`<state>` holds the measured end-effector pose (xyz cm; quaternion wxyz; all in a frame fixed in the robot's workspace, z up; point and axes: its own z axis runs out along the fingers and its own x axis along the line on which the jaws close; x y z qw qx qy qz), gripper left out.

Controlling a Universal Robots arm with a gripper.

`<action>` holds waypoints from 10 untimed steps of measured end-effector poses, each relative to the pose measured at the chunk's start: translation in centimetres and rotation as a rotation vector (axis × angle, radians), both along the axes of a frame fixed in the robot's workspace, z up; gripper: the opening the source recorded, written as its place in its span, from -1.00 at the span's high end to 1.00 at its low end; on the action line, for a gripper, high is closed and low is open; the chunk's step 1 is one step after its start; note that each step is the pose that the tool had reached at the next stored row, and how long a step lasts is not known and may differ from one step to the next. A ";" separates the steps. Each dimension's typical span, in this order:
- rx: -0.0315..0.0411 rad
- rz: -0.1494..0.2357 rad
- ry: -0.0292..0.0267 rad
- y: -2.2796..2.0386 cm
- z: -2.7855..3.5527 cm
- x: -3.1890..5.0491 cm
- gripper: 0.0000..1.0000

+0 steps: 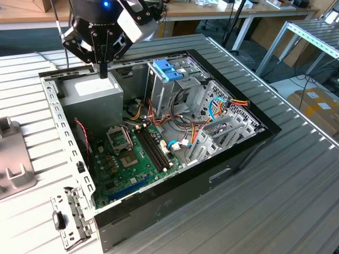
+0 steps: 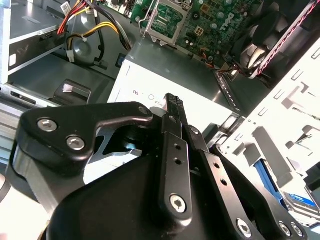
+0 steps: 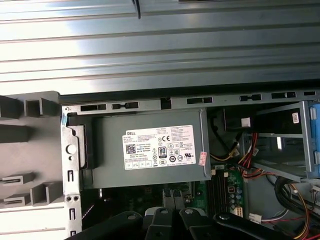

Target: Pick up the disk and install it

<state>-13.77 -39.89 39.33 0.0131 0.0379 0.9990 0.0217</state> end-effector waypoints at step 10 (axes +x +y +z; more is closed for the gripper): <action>0.0000 0.000 0.0000 0.00 0.00 -0.57 0.79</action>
